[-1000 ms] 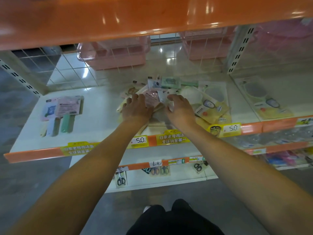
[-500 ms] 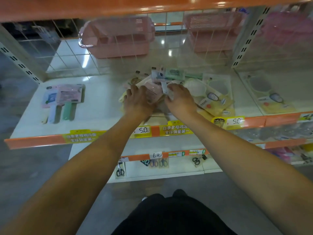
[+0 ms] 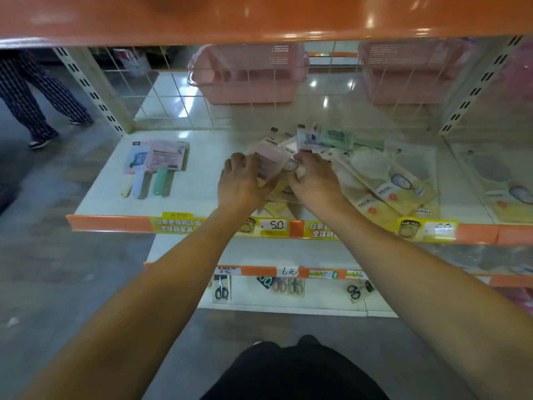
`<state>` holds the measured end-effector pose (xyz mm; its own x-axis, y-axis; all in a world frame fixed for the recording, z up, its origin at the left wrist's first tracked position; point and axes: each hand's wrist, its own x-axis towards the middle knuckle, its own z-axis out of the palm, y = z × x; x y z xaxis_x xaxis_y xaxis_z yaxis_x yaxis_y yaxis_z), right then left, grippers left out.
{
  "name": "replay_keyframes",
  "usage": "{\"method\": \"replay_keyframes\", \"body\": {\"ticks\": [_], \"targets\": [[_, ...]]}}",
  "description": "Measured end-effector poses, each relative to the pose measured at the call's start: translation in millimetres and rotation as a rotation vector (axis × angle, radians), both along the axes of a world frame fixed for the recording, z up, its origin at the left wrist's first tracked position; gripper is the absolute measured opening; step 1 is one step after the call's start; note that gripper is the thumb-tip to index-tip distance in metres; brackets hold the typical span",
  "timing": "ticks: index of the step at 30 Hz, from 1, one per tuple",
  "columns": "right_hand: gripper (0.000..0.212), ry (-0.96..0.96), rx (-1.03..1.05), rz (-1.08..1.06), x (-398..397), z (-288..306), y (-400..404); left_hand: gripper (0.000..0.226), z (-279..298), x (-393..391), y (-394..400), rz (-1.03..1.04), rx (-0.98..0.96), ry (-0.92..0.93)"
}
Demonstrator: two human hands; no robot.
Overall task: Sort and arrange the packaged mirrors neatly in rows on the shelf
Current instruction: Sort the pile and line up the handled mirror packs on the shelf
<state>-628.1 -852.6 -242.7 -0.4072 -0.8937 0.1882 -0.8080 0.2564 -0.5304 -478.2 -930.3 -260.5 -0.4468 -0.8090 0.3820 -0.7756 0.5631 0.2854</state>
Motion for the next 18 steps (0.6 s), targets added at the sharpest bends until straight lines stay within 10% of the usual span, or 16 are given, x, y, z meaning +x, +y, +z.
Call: {"method": "replay_keyframes", "body": {"ticks": [18], "targets": [[0.04,-0.048,0.087,0.092,53,-2,-48,0.064,-4,67,-35,0.172,-0.071,0.013]]}}
